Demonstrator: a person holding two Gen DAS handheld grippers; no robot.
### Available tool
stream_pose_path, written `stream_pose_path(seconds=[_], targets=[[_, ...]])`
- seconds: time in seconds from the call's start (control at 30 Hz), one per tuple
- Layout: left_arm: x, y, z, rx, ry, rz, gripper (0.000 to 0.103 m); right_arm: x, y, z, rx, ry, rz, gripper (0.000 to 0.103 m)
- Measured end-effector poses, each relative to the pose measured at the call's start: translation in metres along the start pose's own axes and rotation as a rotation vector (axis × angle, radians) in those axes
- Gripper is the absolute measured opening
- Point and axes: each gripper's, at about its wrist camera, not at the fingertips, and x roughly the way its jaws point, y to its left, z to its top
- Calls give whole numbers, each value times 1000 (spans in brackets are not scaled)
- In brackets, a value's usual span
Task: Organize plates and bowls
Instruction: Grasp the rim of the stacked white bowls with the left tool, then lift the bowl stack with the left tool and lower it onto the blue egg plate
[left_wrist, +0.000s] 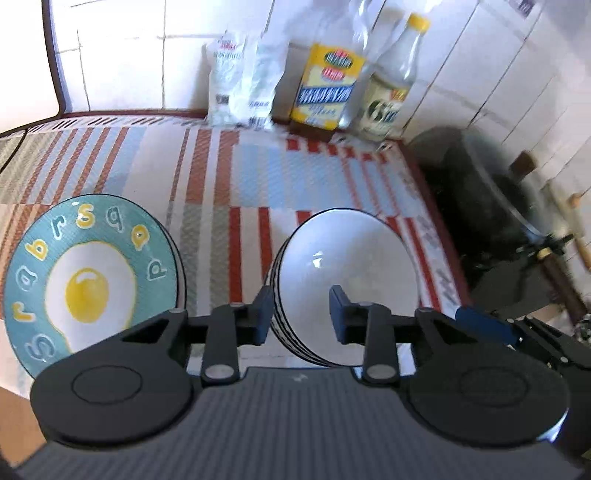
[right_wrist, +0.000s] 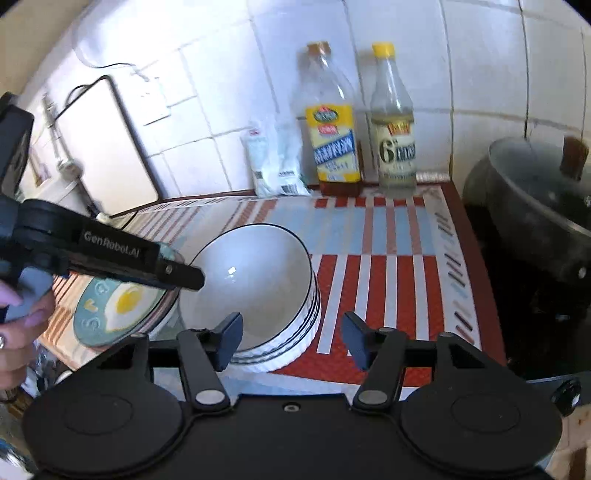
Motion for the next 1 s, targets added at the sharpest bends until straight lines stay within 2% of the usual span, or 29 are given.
stream_pose_path(seconds=[0.07, 0.17, 0.2, 0.27, 0.33, 0.43, 0.63, 0.8, 0.87, 0.97, 1.0], targets=[[-5, 4, -8, 2, -35, -25, 41, -7, 4, -5, -48, -16, -14, 76], [-8, 9, -21, 6, -67, -52, 45, -11, 8, -17, -78, -35, -30, 96], [-8, 10, -25, 16, -76, -61, 49, -9, 8, -22, -85, -45, -38, 97], [-6, 12, -35, 40, -89, -69, 52, -4, 11, -35, -103, -69, -60, 98], [-1, 15, -41, 56, -84, -89, 55, 8, 14, -46, -117, -56, -73, 98], [9, 23, -46, 38, -69, -134, 58, 29, 19, -61, -155, -45, -84, 98], [31, 40, -42, -97, -43, -206, 59, 71, 32, -77, -178, -85, -89, 98], [51, 48, -30, -192, 38, -237, 59, 93, 36, -70, -173, -114, -117, 99], [57, 52, -26, -220, 54, -255, 59, 97, 36, -66, -154, -107, -91, 99], [66, 55, -21, -228, 79, -236, 54, 99, 41, -65, -166, -108, -96, 100], [67, 54, -19, -213, 77, -219, 46, 100, 42, -65, -172, -105, -97, 101]])
